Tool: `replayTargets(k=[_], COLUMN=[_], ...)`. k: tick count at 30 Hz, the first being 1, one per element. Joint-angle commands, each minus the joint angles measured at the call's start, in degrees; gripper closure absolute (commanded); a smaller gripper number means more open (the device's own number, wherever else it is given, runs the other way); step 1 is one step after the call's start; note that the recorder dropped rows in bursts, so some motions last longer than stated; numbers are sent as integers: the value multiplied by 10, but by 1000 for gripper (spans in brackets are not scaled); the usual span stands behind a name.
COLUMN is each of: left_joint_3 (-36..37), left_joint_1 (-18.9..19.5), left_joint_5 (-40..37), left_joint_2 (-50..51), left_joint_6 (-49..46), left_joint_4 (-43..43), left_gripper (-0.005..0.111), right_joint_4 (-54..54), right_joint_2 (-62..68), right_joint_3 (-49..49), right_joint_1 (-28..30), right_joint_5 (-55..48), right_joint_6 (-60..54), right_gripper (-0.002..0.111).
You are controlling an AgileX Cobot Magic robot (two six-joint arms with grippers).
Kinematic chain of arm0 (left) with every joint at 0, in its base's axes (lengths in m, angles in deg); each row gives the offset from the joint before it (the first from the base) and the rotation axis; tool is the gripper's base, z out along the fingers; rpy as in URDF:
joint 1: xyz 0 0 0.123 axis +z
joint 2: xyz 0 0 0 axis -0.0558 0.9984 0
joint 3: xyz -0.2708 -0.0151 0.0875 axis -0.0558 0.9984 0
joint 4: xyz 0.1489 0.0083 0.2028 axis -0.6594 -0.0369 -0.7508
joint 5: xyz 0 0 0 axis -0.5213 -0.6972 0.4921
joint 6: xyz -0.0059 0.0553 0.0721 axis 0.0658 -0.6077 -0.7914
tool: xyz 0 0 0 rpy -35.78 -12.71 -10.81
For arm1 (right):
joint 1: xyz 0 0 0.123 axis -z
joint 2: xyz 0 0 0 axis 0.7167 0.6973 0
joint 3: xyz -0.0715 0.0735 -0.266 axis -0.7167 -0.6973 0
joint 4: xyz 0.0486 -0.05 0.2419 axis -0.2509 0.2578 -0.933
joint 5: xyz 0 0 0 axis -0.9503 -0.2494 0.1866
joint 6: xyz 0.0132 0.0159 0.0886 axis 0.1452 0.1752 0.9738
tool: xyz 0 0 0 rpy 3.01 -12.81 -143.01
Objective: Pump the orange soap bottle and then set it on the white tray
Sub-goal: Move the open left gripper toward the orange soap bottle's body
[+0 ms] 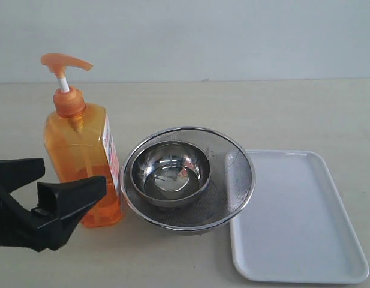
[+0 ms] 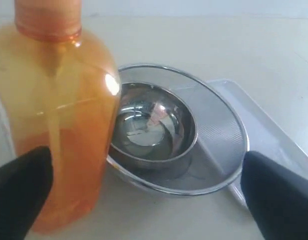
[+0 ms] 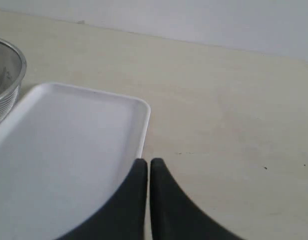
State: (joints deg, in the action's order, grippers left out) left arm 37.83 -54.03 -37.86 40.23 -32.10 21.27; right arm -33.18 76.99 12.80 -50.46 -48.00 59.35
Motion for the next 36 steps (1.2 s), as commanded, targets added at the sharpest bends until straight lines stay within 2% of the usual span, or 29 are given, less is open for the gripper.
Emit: replayTargets(k=[1,3,7,13,18,23,25,31,36], left_joint_3=[-4,-4,-4,-4,-4,-4,-4,-4,-4], left_joint_1=[-1,-1,-1,-1,-1,-1,-1,-1,-1], left_joint_5=[74,103,85,85,86,96,96,96,112], left_joint_2=[1,9,41,61,61,62,62,83,123], left_joint_6=[5,6,64,67,92,92,88,90,93], left_joint_4=[4,4,4,2,7,1,-20,-177,-176], left_gripper=[12,12,12,12,-3,-3,-3,-3,-3], right_joint_4=[2,2,2,2,2,2,2,2,2], right_joint_2=[-3,-3,-3,-3,-3,-3,-3,-3,-3], right_joint_3=[3,3,3,3,3,3,3,3,3], right_joint_1=[1,1,1,1,1,1,1,1,1], right_joint_5=[3,3,3,0,0,0,0,0,0], right_joint_6=[-1,-1,-1,-1,-1,-1,-1,-1,-1], right_gripper=[108,108,108,108,108,108,108,108,108])
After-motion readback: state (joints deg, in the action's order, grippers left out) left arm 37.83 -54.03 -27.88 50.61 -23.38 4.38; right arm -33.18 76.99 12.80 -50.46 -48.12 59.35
